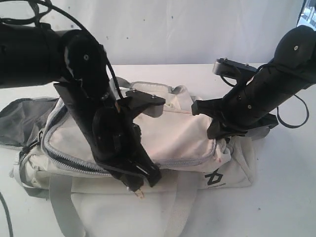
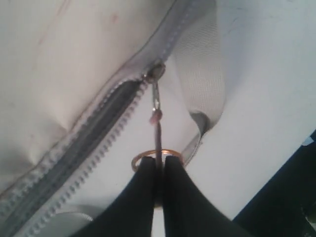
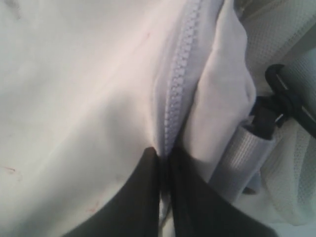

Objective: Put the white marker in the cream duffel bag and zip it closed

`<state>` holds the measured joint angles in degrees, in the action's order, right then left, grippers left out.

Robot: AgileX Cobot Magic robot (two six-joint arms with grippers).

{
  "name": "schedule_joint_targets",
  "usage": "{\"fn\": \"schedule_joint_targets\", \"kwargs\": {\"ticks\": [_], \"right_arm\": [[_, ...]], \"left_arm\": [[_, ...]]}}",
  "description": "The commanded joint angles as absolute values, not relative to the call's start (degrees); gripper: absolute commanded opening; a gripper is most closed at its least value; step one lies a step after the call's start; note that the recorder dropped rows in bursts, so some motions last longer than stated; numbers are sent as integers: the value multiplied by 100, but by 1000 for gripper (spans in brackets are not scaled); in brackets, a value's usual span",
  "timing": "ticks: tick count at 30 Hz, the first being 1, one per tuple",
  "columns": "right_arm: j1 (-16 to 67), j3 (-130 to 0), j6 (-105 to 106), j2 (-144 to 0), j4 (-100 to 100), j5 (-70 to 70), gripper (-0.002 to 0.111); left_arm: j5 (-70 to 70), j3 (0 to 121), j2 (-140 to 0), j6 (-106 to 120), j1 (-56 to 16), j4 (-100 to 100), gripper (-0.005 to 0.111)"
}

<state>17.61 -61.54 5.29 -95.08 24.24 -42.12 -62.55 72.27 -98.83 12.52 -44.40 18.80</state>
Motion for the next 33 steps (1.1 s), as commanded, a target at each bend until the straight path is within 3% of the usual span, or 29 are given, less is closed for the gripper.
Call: {"fn": "schedule_joint_targets", "kwargs": {"ticks": [1,33], "right_arm": [[1648,-6153,579,-9502,2183,-3888,0],[1650,-6153,590,-9502,1930,-3851,0]], "left_arm": [[-6996,7202,-9705,1224,-4067,1686,0],[-6996,6271,-8533,1308,-851,555,0]]}}
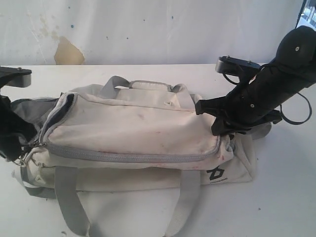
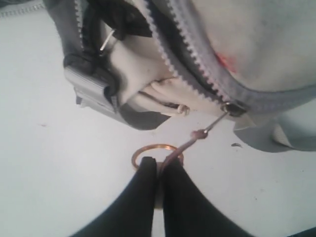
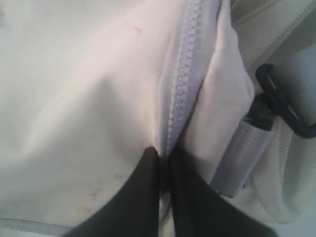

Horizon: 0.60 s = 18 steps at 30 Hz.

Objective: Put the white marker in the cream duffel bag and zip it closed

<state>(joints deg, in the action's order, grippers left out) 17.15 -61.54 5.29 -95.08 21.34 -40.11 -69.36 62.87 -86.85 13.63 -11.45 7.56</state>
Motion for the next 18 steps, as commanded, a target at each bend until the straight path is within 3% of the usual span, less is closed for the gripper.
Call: {"fn": "schedule_joint_targets", "kwargs": {"ticks": [1,11,15,18], "right_arm": [[1650,-6153,602,-9502,1930,-3851,0],[1650,-6153,808,-9502,1850,-3826,0],[1661,-6153,1769,-9490,1972,-3803,0],[1661,-6238,2531,-9426,2356,-3946,8]], "left_arm": [[-6973,6271,-8533,1188,-785,555,0],[-5647,6271,-8533,509,-730,652,0],[-6066,6271,-8533,1372,-730,1419,0],[-6563,6271,-8533,2142,-730,1592,0]]}}
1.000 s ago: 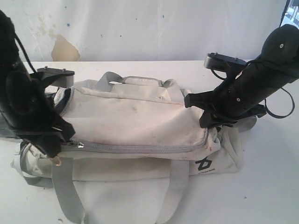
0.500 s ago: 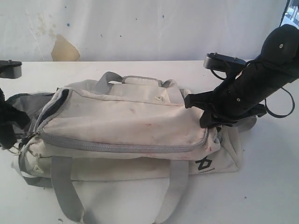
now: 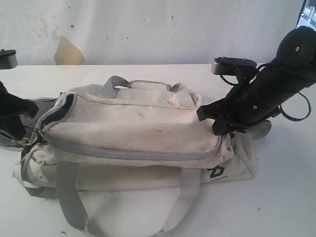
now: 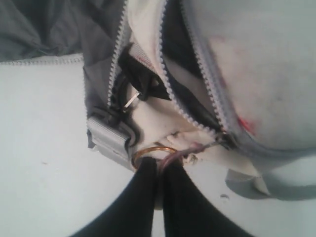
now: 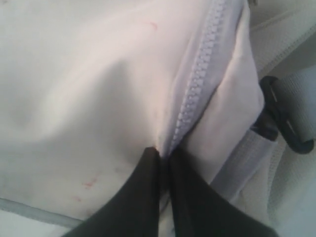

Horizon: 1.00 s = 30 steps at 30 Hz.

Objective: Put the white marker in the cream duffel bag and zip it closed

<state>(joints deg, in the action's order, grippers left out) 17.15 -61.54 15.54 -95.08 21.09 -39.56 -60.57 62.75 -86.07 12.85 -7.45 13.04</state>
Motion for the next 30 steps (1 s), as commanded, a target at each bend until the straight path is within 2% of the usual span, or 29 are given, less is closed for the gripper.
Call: {"fn": "schedule_joint_targets", "kwargs": {"ticks": [1,6,8,12,16,24,30], "right_arm": [[1661,-6274,2745,-9400,2525,-4008,14],[1672,-6497,3628,-9271,3628,-4285,50],[1768,-6524,4283,-9233,3975,-4353,56],[2051,-6524,5034,-9208,4182,-4335,56],[2108,-6524,4855,-9208,4037,-4250,56],[2082,-6809,1480,-9143,1320,-4663,62],[2355,-6879,2655,-9143,2120,-4830,62]], "left_arm": [[-6635,6271,-8533,2259,-730,1592,0],[-6516,6271,-8533,2378,-730,1592,0],[-6501,6271,-8533,2600,-730,1592,0],[-6465,6271,-8533,2713,-730,1605,0],[-6497,6271,-8533,2702,-730,1584,0],[-6412,6271,-8533,2702,-730,1544,0],[-6213,6271,-8533,2702,-730,1577,0]]}}
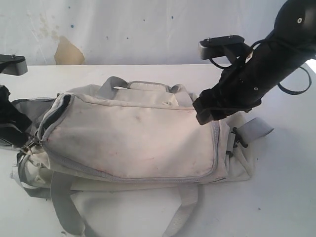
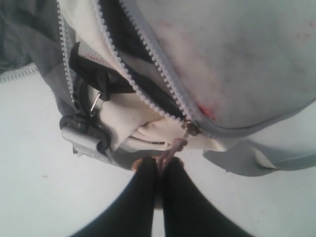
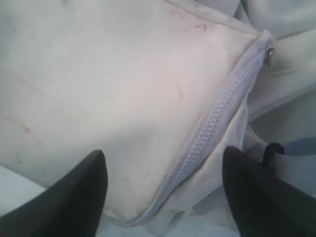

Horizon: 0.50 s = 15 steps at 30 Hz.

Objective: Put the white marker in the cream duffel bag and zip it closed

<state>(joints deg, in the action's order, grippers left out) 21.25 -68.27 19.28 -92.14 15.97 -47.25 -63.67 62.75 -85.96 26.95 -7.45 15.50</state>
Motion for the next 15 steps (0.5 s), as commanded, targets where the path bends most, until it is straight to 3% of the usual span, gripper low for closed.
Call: {"fn": "schedule_joint_targets", "kwargs": {"ticks": [1,8,15], "right_arm": [[2459,-6879,2960,-9143,2332,-4830,62],[3328,-6879,4366,-9143,3354,-4274,62],[4136,-6854,4496,-9301,3550,-3011,62]], "left_arm": [[-6202,6271,-8533,2702,-730,1577,0],[-6192,6271,-8533,2581,-730,1577,0],[-6276,6271,-8533,2569,-730,1577,0]]}}
